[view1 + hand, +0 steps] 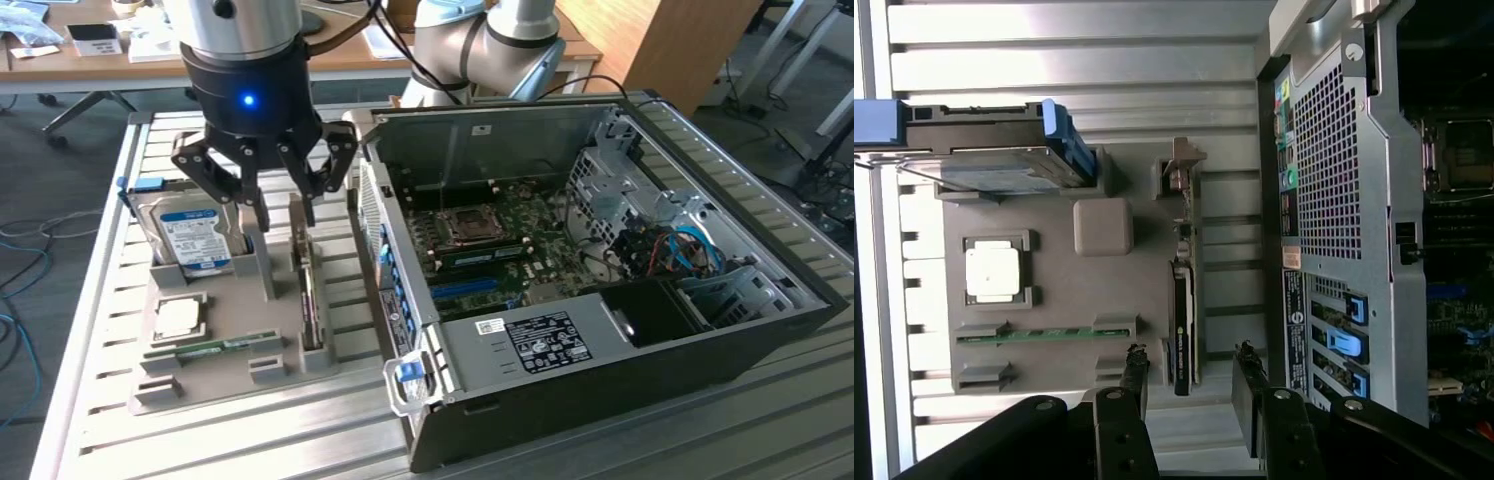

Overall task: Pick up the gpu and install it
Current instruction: 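Pick up the gpu and move the gpu toward the slot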

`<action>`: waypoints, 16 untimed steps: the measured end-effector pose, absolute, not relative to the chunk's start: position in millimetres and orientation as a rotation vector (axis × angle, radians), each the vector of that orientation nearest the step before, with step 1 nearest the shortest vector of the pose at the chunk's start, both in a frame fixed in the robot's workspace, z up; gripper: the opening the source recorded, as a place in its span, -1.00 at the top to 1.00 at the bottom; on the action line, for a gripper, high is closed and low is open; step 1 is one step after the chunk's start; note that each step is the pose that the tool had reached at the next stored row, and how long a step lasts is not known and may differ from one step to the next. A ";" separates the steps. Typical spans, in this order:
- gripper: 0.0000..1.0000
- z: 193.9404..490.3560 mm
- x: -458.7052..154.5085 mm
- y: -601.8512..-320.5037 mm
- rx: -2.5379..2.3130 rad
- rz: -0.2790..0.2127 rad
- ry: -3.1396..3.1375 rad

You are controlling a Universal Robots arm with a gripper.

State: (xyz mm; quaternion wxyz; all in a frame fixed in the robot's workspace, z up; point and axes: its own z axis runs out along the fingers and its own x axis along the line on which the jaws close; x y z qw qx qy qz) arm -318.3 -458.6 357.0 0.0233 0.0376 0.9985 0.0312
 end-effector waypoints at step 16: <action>0.05 355.0 -318.3 -458.6 0.116 0.097 3.091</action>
